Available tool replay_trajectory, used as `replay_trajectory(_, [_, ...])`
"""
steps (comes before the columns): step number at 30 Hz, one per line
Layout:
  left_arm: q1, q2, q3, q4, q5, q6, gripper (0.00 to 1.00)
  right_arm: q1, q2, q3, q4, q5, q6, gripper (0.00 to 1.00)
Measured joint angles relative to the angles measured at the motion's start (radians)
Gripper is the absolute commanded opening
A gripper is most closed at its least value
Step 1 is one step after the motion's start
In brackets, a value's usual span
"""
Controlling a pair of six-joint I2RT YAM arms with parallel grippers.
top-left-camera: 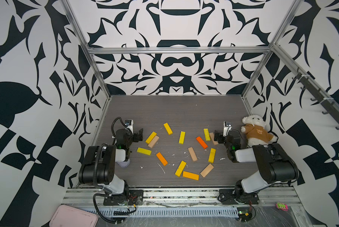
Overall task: Assemble the number 8 with building blocks
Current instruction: Move the building block to the center of the board.
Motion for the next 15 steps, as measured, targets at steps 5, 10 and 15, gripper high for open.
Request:
replay_trajectory(5, [0.000,-0.001,-0.001,0.011,-0.005,-0.001,0.99,0.000,-0.007,0.003,-0.016,0.006,0.003,1.00])
replay_trajectory(10, [-0.008,-0.082,-0.015,-0.010,-0.035,-0.003,0.99,0.029,-0.110,0.043,-0.150,0.042,-0.006,1.00])
replay_trajectory(15, [-0.045,-0.307,0.022,-0.190,-0.092,-0.014,0.99,0.129,-0.241,0.169,-0.350,0.113,-0.010,1.00])
